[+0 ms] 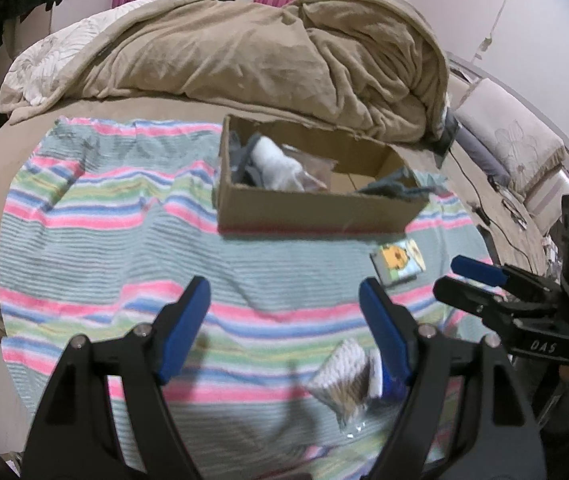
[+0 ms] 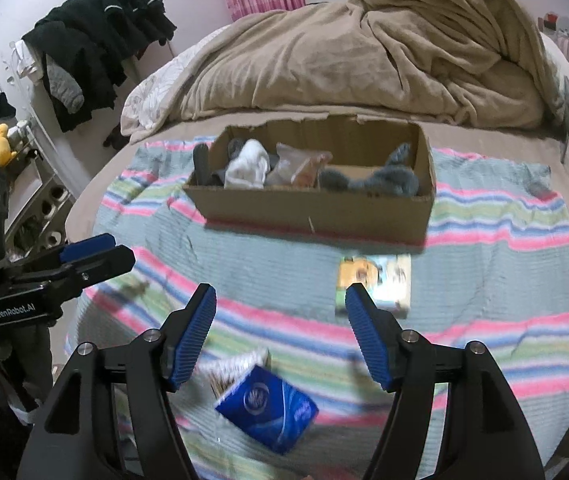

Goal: Organize objects
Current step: 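Grasp the blue Vinda tissue pack with the right tool while the left tool grasps the cotton swab bag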

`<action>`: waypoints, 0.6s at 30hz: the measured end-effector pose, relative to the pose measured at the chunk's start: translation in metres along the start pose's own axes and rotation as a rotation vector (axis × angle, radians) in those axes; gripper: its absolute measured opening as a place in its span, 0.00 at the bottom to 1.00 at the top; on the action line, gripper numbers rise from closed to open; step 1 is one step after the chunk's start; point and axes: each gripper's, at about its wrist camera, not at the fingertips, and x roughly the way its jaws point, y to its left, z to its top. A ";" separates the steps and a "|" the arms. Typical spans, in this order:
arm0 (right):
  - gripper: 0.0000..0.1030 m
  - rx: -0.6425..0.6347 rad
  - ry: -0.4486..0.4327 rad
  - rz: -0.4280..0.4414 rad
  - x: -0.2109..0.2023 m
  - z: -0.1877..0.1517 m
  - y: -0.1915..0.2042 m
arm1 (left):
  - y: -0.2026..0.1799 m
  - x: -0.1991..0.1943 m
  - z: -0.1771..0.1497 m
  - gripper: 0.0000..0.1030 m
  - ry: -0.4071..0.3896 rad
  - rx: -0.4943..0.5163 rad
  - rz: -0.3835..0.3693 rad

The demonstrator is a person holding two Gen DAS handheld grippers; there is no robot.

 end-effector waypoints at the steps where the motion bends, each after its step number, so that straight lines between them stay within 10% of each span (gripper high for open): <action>1: 0.71 -0.004 0.005 0.000 0.000 -0.004 0.000 | -0.001 0.000 -0.003 0.76 0.006 0.003 0.000; 18: 0.80 -0.069 0.149 0.039 0.024 -0.066 0.009 | -0.014 0.024 -0.053 0.76 0.134 0.031 -0.004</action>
